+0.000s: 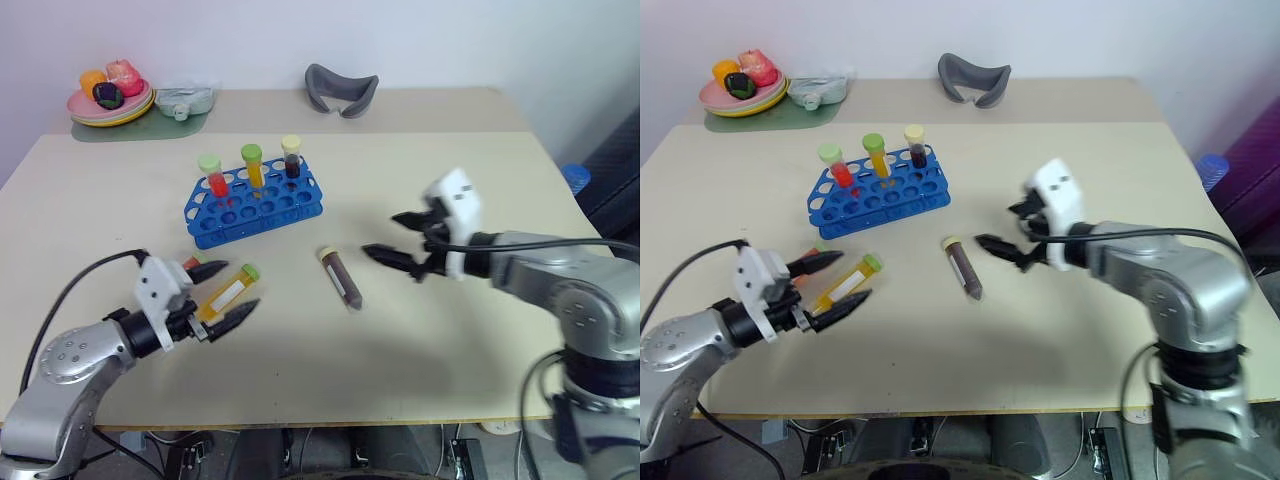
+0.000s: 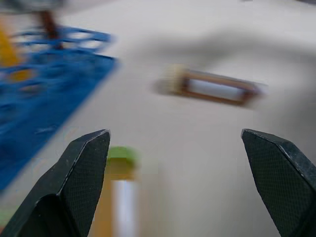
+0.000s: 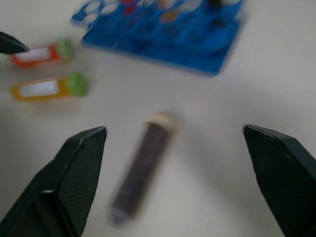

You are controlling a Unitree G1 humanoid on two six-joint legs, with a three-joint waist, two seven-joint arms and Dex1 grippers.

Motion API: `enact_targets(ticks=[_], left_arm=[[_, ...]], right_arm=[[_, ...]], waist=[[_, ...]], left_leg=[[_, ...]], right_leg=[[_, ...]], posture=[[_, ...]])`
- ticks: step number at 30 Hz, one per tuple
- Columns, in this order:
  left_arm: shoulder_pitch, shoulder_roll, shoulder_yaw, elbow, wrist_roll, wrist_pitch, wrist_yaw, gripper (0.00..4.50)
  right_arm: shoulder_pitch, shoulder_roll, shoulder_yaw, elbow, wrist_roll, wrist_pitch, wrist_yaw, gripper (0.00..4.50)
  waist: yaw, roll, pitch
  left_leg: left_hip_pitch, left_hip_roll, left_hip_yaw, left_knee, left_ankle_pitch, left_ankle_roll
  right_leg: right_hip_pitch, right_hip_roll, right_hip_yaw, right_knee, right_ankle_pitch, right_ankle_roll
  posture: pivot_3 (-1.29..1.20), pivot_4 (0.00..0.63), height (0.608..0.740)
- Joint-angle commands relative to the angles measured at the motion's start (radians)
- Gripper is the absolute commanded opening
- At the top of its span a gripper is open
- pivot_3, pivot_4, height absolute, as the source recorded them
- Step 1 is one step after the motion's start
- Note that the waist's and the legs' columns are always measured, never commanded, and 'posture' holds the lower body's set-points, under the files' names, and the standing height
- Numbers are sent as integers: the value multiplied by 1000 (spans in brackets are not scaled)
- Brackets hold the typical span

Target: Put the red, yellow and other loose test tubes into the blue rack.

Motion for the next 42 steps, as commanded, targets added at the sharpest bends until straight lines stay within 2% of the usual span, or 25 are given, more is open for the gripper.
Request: enact_targets(ticks=[1, 6, 10, 17, 24, 31, 34, 42], left_arm=[[14, 18, -15, 24, 49, -87, -41, 4339], [17, 1, -37, 62, 76, -165, -63, 4339], [21, -13, -56, 67, 91, -186, -54, 4339], [2, -19, -56, 90, 84, -195, -52, 4339], [-17, -12, -52, 121, 77, -209, -72, 4339], [-5, -21, -58, 110, 86, -215, -70, 4339], [7, -26, -61, 98, 86, -216, -65, 4339], [13, -42, -82, 81, 94, -214, -43, 4339]], right_arm=[[-69, 86, 20, 8, -50, 111, -162, 4500], [-128, 148, 89, 52, 20, 111, -314, 4500], [-157, 154, 121, 156, 146, 111, -460, 4500], [-229, 179, 128, 357, 511, 111, -814, 4500], [-288, 154, 222, 526, 836, 111, -1170, 4500], [-366, 26, 457, 621, 1212, -101, -1498, 4500], [-378, 14, 505, 639, 1247, -152, -1548, 4500], [-405, 64, 542, 717, 1247, -189, -1595, 4500]], waist=[[4, 0, 0], [0, 0, 0], [-3, 0, 0], [-4, 0, 0], [-5, 0, 0], [-11, 0, 0], [-21, 0, 0], [-26, 0, 0]], left_leg=[[-1, 0, 0, 0, 0, 0], [-2, -2, 1, 1, 0, 0], [-3, -2, 1, 0, -1, 3], [-3, -2, 2, 1, -3, 5], [-6, -2, 2, 2, -3, 5], [-13, -1, 1, 3, 0, 1], [-14, -1, 1, 3, -1, 2], [-14, 0, 1, 3, -2, 4]], right_leg=[[-1, -1, 0, 0, 0, 0], [-2, -2, -1, 0, 0, 0], [-2, -2, -1, 0, 0, 0], [-3, -1, -1, 1, 0, 1], [-5, -1, -1, 1, 0, 1], [-13, -1, -1, 2, 0, 1], [-13, -1, -1, 2, 0, 1], [-13, 0, -1, 2, 0, 1]], posture=[[0, 150, 735], [0, 150, 735], [0, 150, 735], [0, 150, 735], [0, 150, 735], [0, 150, 735], [0, 150, 735], [0, 150, 735]])
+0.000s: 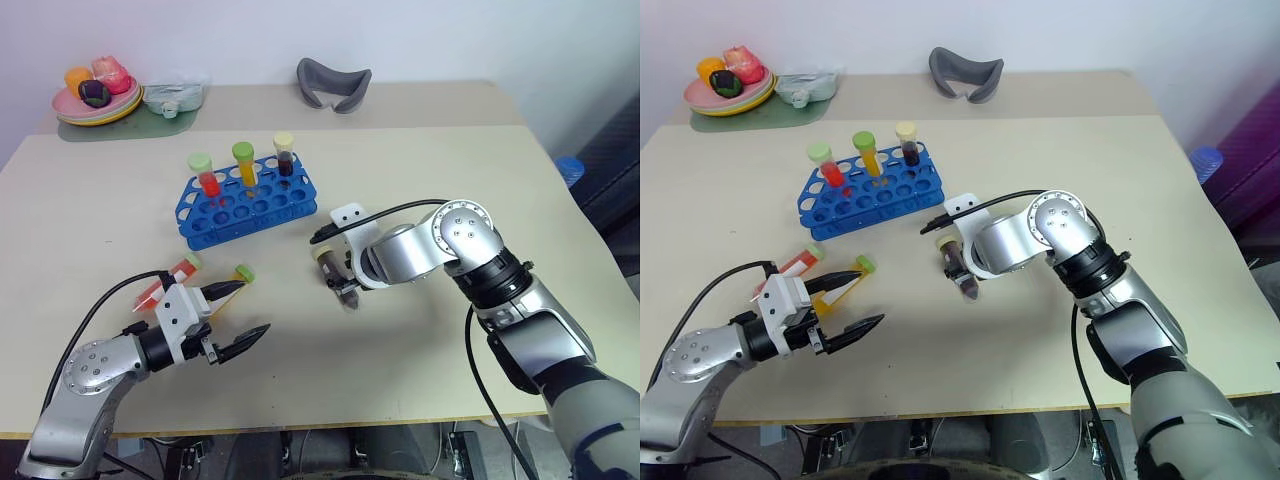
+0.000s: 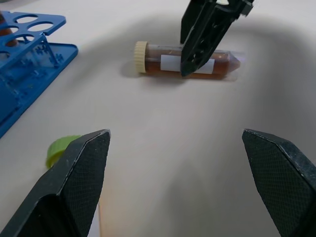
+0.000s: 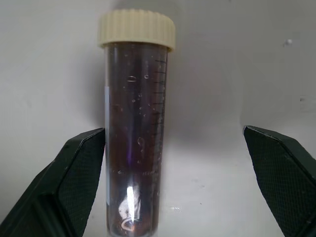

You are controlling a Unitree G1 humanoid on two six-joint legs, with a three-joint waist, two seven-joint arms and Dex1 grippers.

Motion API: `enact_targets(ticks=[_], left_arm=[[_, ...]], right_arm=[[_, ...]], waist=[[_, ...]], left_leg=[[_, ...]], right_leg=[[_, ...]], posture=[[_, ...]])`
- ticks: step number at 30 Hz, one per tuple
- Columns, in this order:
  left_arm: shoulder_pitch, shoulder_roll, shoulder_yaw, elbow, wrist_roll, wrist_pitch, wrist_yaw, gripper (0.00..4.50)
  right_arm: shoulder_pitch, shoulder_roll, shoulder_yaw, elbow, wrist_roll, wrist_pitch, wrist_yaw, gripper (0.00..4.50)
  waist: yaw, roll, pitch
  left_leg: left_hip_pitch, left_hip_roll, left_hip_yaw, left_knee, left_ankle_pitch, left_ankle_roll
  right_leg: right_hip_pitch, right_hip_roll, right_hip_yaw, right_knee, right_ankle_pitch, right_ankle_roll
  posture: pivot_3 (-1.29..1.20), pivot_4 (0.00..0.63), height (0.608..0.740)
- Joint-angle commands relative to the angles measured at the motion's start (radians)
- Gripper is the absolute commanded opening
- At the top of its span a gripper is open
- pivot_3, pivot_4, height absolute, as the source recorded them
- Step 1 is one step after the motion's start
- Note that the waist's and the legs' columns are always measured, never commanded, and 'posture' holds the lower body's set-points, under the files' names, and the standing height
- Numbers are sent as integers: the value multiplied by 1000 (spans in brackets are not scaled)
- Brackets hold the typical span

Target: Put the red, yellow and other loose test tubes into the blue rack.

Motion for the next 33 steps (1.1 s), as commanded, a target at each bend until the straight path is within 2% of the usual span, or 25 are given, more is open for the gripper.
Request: enact_targets(ticks=[1, 10, 18, 26, 33], left_arm=[[0, -5, -5, -41, 0, -19, 10, 4339], [8, -5, -9, -43, 1, -25, 5, 4339], [15, -6, -8, -20, 8, -49, -8, 4339], [27, -10, -8, -16, 13, -63, -3, 4339], [30, -12, -9, -25, 14, -58, 5, 4339]], right_arm=[[-29, 17, 10, 19, 23, -22, -40, 4500], [-8, 31, 15, 57, 23, -11, -59, 4500], [-58, 31, 38, 111, 14, 0, -30, 4500], [-103, 75, 6, 189, -115, 47, 76, 4500], [-135, 138, -65, 256, -315, 111, 199, 4500]], waist=[[0, 0, 0], [0, 0, 0], [0, 0, 0], [-3, 1, -1], [-3, 1, -1]], left_leg=[[0, 0, 0, 0, 0, 0], [0, 0, 0, 0, 0, 0], [0, 0, 0, 0, 0, 1], [0, 0, 0, 0, -1, 1], [0, 0, 0, 0, -1, 1]], right_leg=[[0, 0, 0, 0, 0, 0], [0, 0, 0, 0, 0, 0], [0, 0, 0, 0, 0, 0], [0, 0, 0, 0, 0, 0], [0, 0, 0, 0, 0, 0]], posture=[[0, 150, 735], [0, 150, 735], [0, 150, 735], [0, 150, 735], [0, 150, 735]])
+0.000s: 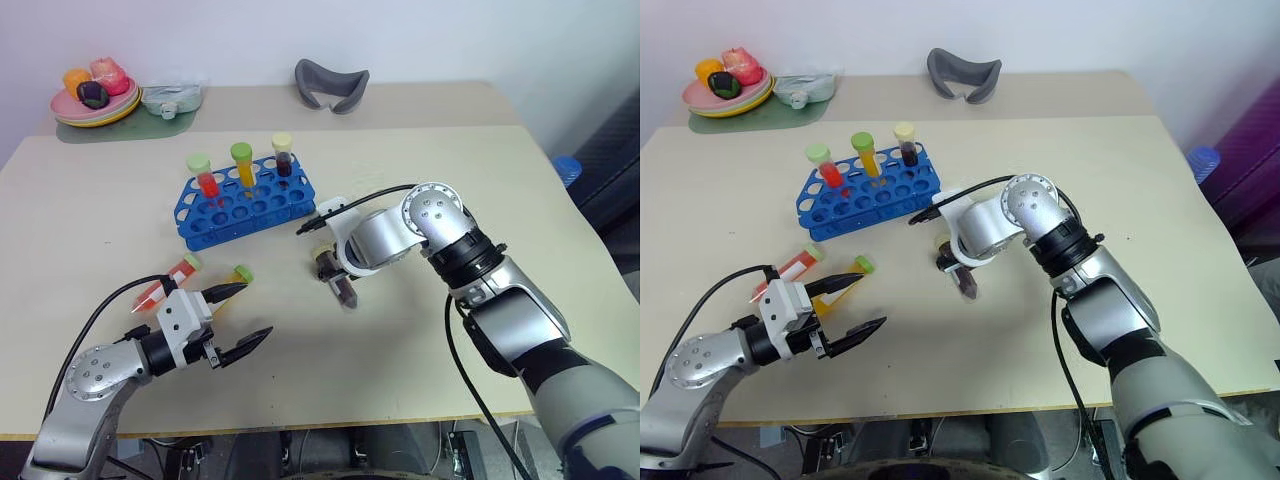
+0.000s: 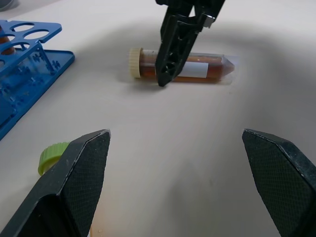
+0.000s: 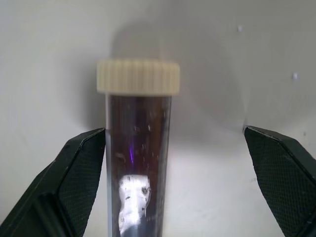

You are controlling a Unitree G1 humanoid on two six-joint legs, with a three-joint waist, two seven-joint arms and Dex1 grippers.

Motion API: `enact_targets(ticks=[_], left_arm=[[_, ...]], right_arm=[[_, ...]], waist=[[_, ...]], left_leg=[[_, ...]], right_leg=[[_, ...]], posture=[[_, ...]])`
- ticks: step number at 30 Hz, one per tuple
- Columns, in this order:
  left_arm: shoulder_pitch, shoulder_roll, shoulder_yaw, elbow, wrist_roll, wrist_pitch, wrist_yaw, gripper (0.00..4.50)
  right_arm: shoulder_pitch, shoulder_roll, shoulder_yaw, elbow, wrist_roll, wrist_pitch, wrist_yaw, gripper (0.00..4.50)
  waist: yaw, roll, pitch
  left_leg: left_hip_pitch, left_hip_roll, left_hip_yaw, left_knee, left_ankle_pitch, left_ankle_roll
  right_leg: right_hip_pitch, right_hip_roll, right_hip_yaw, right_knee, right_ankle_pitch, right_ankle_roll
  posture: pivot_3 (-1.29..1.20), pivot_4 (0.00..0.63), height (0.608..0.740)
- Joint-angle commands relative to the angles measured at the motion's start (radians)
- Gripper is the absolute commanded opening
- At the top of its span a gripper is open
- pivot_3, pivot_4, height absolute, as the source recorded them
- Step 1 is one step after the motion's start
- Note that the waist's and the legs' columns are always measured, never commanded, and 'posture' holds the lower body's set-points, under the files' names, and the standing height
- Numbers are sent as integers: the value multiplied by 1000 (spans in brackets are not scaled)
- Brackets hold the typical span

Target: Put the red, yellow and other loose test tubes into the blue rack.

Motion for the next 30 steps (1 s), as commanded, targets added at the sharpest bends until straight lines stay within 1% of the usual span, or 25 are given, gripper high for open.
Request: enact_targets(ticks=[1, 10, 11, 12, 13, 23, 27, 30], left_arm=[[8, -2, -4, -20, 0, -17, 4, 4339], [8, 1, -4, -31, 0, -8, 17, 4339], [8, 1, -4, -32, 0, -7, 18, 4500], [7, 2, -4, -32, 0, -6, 18, 4500], [5, 3, -4, -32, 0, -5, 18, 4500], [-7, 6, -5, -22, 3, -7, 13, 4500], [-5, 4, -4, -18, 6, -11, 13, 4500], [-5, 3, -3, -20, 8, -10, 15, 4500]], right_arm=[[-24, 36, -52, 36, -122, 31, 63, 4500], [-7, 127, -211, 63, -383, 157, 192, 4500], [-6, 137, -231, 61, -411, 172, 204, 3987], [-6, 146, -248, 60, -437, 182, 216, 3792], [-7, 153, -262, 61, -458, 188, 228, 3404], [-17, 178, -303, 57, -567, 191, 318, 3404], [-11, 178, -300, 52, -572, 191, 325, 3404], [-5, 161, -288, 40, -533, 191, 318, 3404]], waist=[[0, 0, 0], [0, 0, 0], [0, 0, 0], [1, 0, 0], [1, 0, 0], [1, 0, 0], [1, 0, 0], [1, 0, 0]], left_leg=[[0, 0, 0, 0, 0, 0], [0, 0, 0, 0, 0, 0], [0, 0, 0, 0, 0, 0], [0, 0, 0, 0, 0, 0], [0, 0, 0, 0, 0, 0], [0, 0, 0, 0, 0, 0], [0, 0, 0, 0, 0, 0], [0, 0, 0, 0, 0, 0]], right_leg=[[0, 0, 0, 0, 0, 0], [0, 0, 0, 0, 0, 0], [0, 0, 0, 0, 0, 0], [0, 0, 0, 0, 0, 0], [0, 0, 0, 0, 0, 0], [0, 0, 0, 0, 0, 0], [0, 0, 0, 0, 0, 0], [0, 0, 0, 0, 0, 0]], posture=[[0, 150, 735], [0, 150, 735], [0, 150, 735], [0, 150, 735], [0, 150, 735], [0, 150, 735], [0, 150, 735], [0, 150, 735]])
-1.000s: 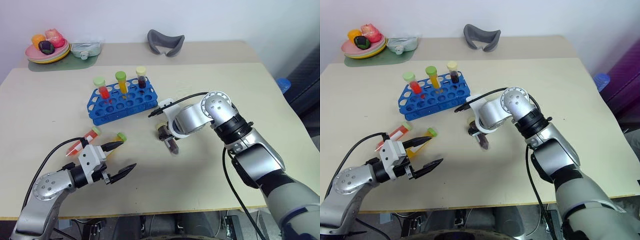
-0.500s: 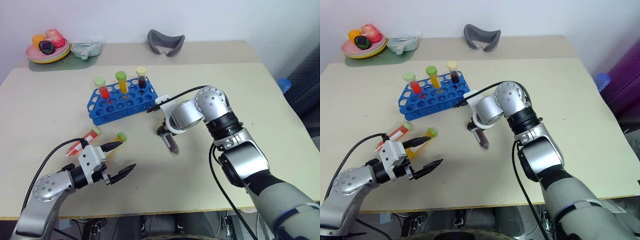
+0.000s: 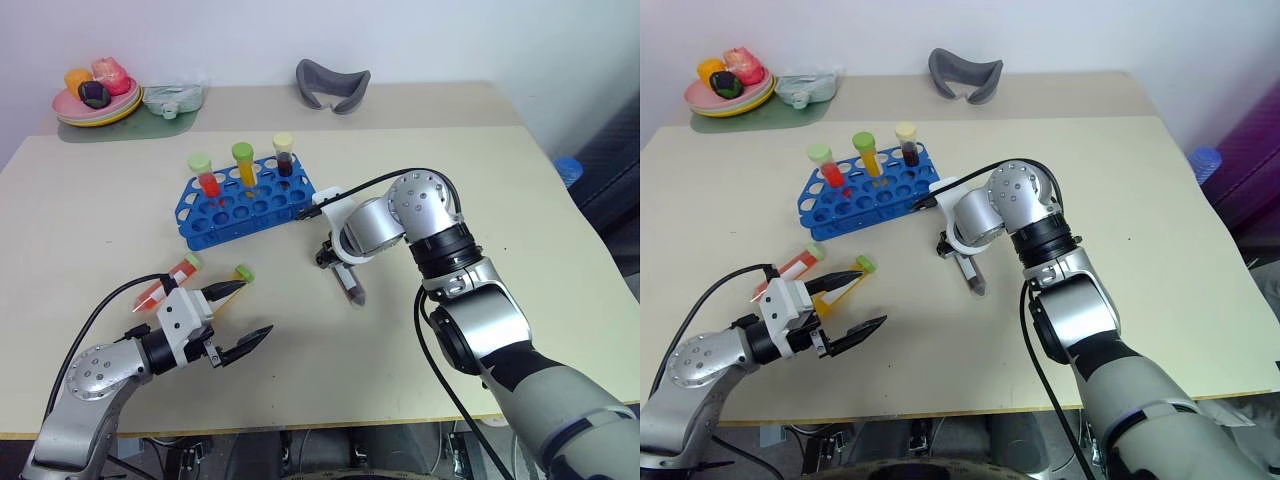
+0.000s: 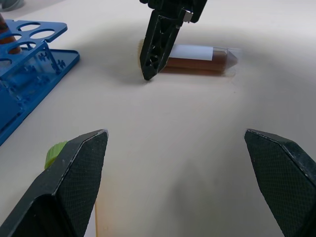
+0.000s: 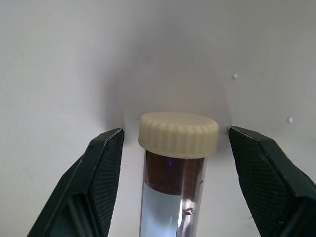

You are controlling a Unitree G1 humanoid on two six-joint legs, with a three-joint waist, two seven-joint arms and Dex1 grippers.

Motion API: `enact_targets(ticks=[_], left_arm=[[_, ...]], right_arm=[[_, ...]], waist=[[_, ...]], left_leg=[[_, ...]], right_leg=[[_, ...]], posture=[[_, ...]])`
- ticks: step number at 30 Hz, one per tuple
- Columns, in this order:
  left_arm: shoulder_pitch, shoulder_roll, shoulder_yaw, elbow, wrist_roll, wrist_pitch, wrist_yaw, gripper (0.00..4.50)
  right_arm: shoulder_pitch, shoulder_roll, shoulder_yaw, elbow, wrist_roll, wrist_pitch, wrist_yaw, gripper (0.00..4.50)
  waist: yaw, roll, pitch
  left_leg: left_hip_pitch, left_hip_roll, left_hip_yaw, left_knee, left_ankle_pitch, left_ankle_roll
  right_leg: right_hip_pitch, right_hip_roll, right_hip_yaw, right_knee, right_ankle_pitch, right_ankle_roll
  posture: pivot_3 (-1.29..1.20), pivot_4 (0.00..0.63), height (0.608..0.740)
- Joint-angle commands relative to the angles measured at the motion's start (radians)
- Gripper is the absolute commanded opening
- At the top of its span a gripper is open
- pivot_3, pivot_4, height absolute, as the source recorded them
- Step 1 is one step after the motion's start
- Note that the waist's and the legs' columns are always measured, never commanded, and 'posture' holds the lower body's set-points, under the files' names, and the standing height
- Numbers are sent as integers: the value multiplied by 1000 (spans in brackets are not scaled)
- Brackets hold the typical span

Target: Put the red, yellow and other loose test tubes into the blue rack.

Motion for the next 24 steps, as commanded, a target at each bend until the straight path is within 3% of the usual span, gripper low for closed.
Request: enact_targets(ticks=[1, 15, 18, 20, 24], left_arm=[[1, 3, -2, -19, 1, -14, 3, 4500], [2, 2, -2, -21, 5, -15, 3, 4500], [2, 4, -1, -21, 5, -14, 3, 4500], [2, 5, 0, -22, 5, -13, 3, 4500], [1, 7, 2, -21, 4, -11, 2, 4500]], right_arm=[[10, -22, 16, -22, 46, 6, -11, 3404], [49, -59, 36, -37, 211, 6, -151, 3404], [54, -51, 29, -38, 229, 6, -174, 2499], [51, -42, 21, -36, 238, 6, -185, 1601], [42, -27, 2, -30, 247, 6, -204, 1601]], waist=[[0, 0, 0], [3, 0, 0], [2, 0, 0], [1, 0, 0], [1, 0, 0]], left_leg=[[0, 0, 0, 0, 0, 0], [0, 0, 0, 0, 0, 0], [0, 0, 0, 0, 0, 0], [0, 0, 0, 0, 0, 0], [0, 0, 0, 0, 0, 0]], right_leg=[[0, 0, 0, 0, 0, 0], [0, 0, 0, 0, 0, 0], [0, 0, 0, 0, 0, 0], [0, 0, 0, 0, 0, 0], [0, 0, 0, -1, 0, 0]], posture=[[0, 150, 735], [0, 150, 735], [0, 150, 735], [0, 150, 735], [0, 150, 735]])
